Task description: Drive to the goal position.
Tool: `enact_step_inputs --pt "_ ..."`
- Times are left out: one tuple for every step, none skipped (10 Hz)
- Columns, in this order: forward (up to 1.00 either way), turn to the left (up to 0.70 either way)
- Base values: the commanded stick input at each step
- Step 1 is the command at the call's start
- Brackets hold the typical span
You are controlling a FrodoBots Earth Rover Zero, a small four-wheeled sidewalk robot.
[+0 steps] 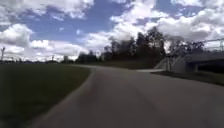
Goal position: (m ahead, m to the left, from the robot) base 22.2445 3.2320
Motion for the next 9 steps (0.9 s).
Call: enact_step_inputs --pt "1.0 0.0" --pt "1.0 0.0" --pt "1.0 0.0" --pt "1.0 0.0" --pt "1.0 0.0" --pt "1.0 0.0" --pt "1.0 0.0" --pt "1.0 0.0" --pt "1.0 0.0"
